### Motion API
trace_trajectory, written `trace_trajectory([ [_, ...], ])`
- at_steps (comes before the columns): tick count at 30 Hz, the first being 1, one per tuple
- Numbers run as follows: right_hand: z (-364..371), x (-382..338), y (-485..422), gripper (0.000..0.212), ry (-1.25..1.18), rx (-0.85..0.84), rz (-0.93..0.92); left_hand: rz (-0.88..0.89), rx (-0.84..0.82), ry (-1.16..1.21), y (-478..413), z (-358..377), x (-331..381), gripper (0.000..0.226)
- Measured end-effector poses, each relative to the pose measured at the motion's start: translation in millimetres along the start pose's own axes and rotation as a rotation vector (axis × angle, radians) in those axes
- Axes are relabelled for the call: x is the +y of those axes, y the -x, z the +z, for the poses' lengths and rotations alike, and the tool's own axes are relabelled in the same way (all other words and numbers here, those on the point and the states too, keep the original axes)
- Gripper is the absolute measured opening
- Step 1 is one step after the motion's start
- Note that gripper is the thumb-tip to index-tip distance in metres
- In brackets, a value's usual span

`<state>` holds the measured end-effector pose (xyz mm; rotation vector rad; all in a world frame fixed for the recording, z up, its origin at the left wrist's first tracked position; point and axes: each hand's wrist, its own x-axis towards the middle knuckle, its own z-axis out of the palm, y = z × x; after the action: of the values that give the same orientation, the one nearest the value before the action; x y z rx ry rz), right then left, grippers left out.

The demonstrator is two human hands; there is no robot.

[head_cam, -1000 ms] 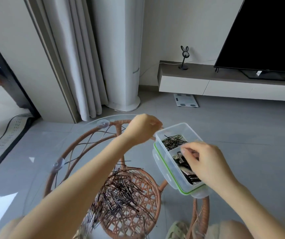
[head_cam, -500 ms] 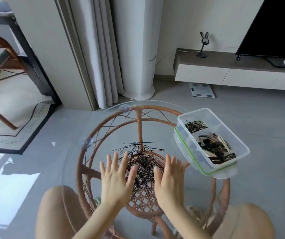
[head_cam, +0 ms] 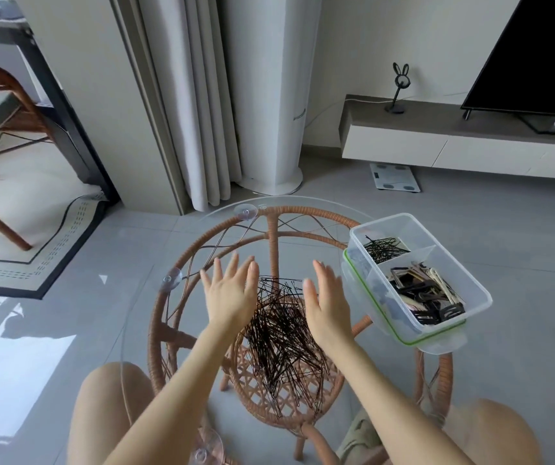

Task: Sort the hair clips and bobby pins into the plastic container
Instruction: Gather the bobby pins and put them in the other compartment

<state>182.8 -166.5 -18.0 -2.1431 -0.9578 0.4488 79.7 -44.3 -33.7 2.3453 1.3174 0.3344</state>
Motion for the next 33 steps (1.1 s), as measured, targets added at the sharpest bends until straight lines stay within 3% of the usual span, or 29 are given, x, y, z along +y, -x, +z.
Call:
trace_trajectory([
  [3,13,-4,-20,0.048,0.125,-0.129,-0.046,0.18,-0.152,0.032,0,5,2,0.053],
  [6,16,-3,-10,0.043,0.053,-0.208,-0.116,0.298,-0.18,0.206,19,3,6,0.044],
  [12,-7,2,33,0.042,-0.128,-0.254,-0.195,0.259,-0.227,0.46,55,-19,8,0.037],
  [14,-23,3,41,0.064,-0.012,-0.274,-0.21,0.271,-0.274,0.295,63,-30,6,0.062],
  [17,-40,11,49,0.11,0.389,-0.398,-0.269,0.376,-0.384,-0.182,74,-44,-3,0.098],
  [20,-40,14,48,0.125,0.688,-0.464,-0.348,0.497,-0.473,-0.471,80,-50,-4,0.118],
  [23,-36,6,40,0.111,0.705,-0.414,-0.385,0.507,-0.454,-0.495,75,-47,-1,0.115],
  [30,-32,-3,30,0.05,0.459,-0.4,-0.322,0.49,-0.438,-0.3,59,-47,4,0.075],
  [33,-32,-1,32,0.036,0.39,-0.357,-0.351,0.489,-0.424,-0.245,57,-49,2,0.063],
])
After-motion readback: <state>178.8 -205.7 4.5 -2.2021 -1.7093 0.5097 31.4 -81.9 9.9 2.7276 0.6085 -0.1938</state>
